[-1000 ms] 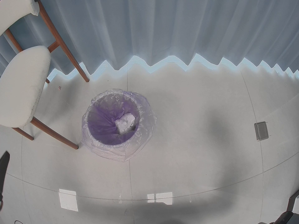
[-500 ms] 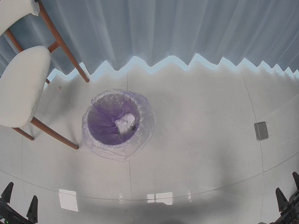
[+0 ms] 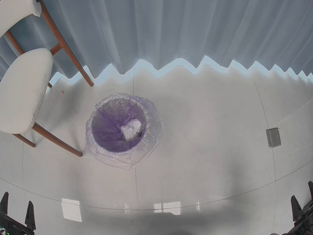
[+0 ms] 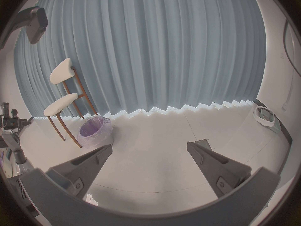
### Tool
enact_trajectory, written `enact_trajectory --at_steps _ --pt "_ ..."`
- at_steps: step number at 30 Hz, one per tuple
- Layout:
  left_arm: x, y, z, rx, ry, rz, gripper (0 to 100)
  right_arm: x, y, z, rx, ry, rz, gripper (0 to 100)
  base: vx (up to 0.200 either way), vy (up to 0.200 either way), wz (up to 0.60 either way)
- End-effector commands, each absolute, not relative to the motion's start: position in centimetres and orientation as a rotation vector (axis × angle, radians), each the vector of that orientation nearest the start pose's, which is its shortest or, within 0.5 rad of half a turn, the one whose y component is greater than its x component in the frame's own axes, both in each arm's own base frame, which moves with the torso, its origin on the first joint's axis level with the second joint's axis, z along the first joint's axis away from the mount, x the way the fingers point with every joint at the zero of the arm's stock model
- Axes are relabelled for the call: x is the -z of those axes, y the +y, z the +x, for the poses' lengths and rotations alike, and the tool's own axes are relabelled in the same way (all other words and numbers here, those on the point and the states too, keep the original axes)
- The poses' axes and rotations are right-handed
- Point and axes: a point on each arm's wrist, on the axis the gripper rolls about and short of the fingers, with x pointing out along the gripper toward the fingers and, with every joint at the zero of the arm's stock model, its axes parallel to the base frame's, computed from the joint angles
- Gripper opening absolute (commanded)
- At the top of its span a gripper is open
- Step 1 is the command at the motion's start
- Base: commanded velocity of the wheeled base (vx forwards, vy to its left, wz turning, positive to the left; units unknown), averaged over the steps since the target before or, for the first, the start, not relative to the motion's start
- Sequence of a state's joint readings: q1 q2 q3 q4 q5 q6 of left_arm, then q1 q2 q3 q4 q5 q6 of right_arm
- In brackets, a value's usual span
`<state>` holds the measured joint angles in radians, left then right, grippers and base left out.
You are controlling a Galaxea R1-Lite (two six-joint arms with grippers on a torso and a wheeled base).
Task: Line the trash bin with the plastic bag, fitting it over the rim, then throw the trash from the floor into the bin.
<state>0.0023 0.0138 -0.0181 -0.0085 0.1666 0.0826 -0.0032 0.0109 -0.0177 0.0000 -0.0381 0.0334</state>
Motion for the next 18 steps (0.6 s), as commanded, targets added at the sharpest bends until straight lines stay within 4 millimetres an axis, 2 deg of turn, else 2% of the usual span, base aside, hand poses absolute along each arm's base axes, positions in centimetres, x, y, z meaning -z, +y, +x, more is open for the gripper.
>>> enact_trajectory --at_steps 1,18 --pt "-7.17 -0.21 -2.30 0.095 0.037 -0.003 100 -7.53 -0.08 -2.28 0.040 0.001 0.034 100 0.000 0.000 0.00" --pt "-7.14 -0.16 -2.29 0.070 0.039 0.023 100 -7.55 -0.05 -2.28 0.028 0.000 0.008 100 0.000 0.000 0.00"
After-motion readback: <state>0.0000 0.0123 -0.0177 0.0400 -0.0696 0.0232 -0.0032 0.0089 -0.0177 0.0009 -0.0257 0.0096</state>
